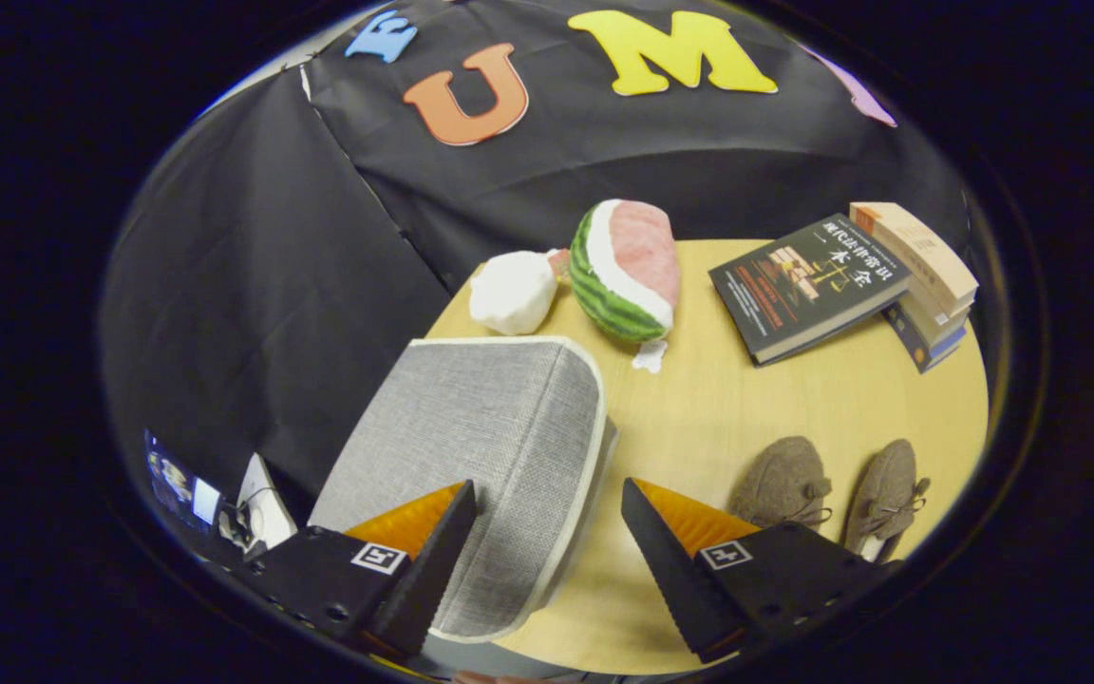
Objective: Open the storage box then place both shoes into the box .Put the left shoe in first, then the right shoe, with the right side of both shoes facing outward in a uniform manner.
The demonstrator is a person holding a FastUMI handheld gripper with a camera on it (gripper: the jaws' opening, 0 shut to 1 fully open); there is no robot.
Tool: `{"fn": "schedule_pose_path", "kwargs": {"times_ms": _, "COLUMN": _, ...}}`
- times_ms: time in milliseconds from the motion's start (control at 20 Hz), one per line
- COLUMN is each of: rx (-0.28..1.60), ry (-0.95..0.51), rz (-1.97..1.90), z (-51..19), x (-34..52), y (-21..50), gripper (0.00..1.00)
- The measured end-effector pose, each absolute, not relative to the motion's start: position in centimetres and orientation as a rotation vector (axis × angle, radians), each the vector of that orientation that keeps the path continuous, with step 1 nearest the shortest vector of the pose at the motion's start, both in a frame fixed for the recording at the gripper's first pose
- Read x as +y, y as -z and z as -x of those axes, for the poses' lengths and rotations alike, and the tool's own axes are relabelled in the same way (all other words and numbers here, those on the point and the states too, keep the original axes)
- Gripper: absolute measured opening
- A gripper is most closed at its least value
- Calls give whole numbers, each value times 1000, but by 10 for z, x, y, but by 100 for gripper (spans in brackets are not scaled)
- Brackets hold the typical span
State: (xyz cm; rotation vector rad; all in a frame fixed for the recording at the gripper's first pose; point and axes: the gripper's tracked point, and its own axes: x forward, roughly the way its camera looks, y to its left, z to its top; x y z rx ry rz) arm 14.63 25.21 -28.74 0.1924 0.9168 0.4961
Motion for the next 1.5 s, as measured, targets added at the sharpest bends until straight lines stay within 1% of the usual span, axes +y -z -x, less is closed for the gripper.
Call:
{"fn": "schedule_pose_path", "kwargs": {"times_ms": 50, "rx": 940, "ry": -501, "rz": -224, "z": -145, "x": 256, "y": 295, "gripper": 94}}
{"fn": "schedule_pose_path", "kwargs": {"times_ms": 150, "rx": 978, "ry": -509, "rz": -295, "z": -147, "x": 259, "y": 298, "gripper": 95}}
{"fn": "schedule_pose_path", "kwargs": {"times_ms": 250, "rx": 1018, "ry": -522, "rz": -359, "z": -149, "x": 261, "y": 302, "gripper": 89}}
{"fn": "schedule_pose_path", "kwargs": {"times_ms": 350, "rx": 1051, "ry": -539, "rz": -410, "z": -148, "x": 262, "y": 303, "gripper": 86}}
{"fn": "schedule_pose_path", "kwargs": {"times_ms": 400, "rx": 1063, "ry": -539, "rz": -437, "z": -149, "x": 263, "y": 306, "gripper": 80}}
{"fn": "schedule_pose_path", "kwargs": {"times_ms": 650, "rx": 1142, "ry": -537, "rz": -491, "z": -148, "x": 262, "y": 308, "gripper": 65}}
{"fn": "schedule_pose_path", "kwargs": {"times_ms": 700, "rx": 1145, "ry": -540, "rz": -484, "z": -149, "x": 259, "y": 306, "gripper": 65}}
{"fn": "schedule_pose_path", "kwargs": {"times_ms": 850, "rx": 1147, "ry": -525, "rz": -491, "z": -156, "x": 247, "y": 302, "gripper": 35}}
{"fn": "schedule_pose_path", "kwargs": {"times_ms": 900, "rx": 1158, "ry": -542, "rz": -472, "z": -154, "x": 245, "y": 301, "gripper": 25}}
{"fn": "schedule_pose_path", "kwargs": {"times_ms": 950, "rx": 1159, "ry": -545, "rz": -481, "z": -156, "x": 241, "y": 297, "gripper": 24}}
{"fn": "schedule_pose_path", "kwargs": {"times_ms": 1000, "rx": 1165, "ry": -558, "rz": -486, "z": -157, "x": 242, "y": 295, "gripper": 14}}
{"fn": "schedule_pose_path", "kwargs": {"times_ms": 1100, "rx": 1161, "ry": -563, "rz": -502, "z": -160, "x": 242, "y": 286, "gripper": 3}}
{"fn": "schedule_pose_path", "kwargs": {"times_ms": 1150, "rx": 1161, "ry": -574, "rz": -501, "z": -159, "x": 242, "y": 281, "gripper": 1}}
{"fn": "schedule_pose_path", "kwargs": {"times_ms": 1500, "rx": 1128, "ry": -657, "rz": -581, "z": -147, "x": 272, "y": 221, "gripper": 0}}
